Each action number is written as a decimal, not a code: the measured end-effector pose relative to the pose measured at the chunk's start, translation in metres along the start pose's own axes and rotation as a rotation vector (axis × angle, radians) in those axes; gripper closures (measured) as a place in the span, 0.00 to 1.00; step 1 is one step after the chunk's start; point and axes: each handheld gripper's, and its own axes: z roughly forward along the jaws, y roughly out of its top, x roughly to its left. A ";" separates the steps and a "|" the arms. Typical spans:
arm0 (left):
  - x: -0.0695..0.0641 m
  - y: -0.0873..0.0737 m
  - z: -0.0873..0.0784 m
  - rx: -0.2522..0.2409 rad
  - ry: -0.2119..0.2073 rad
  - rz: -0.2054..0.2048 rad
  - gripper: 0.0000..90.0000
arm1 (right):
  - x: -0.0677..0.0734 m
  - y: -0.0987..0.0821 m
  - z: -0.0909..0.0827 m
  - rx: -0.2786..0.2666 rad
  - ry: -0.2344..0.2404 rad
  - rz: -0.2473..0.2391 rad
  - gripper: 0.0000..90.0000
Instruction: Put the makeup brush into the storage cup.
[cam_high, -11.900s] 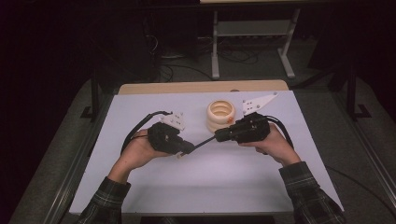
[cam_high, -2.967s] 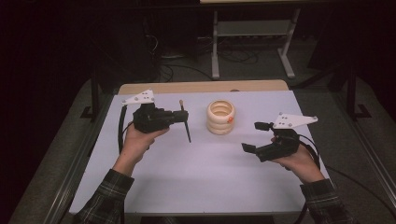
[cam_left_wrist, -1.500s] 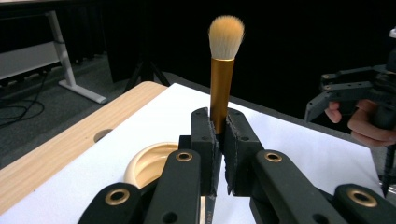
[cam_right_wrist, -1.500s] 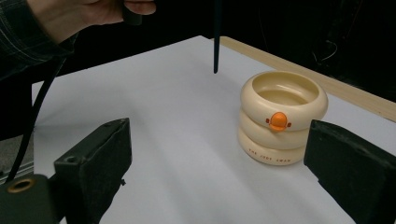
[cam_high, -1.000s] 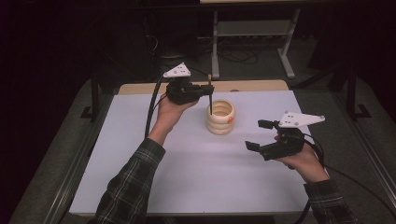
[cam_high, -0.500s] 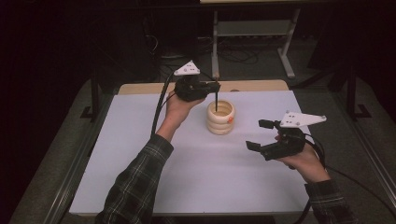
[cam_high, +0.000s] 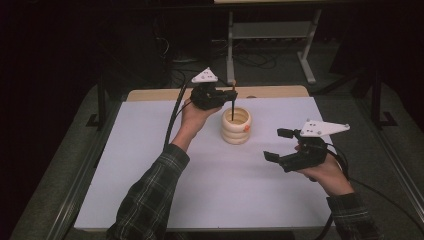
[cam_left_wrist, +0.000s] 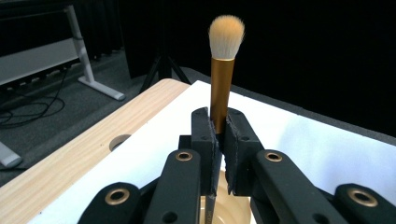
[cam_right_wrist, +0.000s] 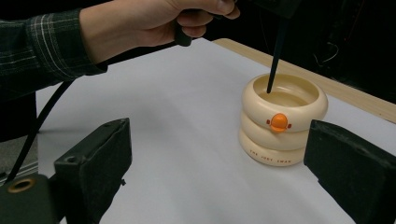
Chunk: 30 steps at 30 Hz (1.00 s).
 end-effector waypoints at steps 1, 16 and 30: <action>0.001 -0.002 0.001 0.002 0.000 -0.003 0.93 | 0.000 0.000 0.000 0.001 0.001 0.000 0.08; 0.005 -0.018 0.009 0.025 0.013 -0.022 0.93 | 0.000 0.000 0.000 0.004 0.004 -0.002 0.08; 0.006 -0.027 0.012 0.041 0.011 -0.030 0.92 | 0.000 -0.001 0.001 0.010 0.004 -0.002 0.08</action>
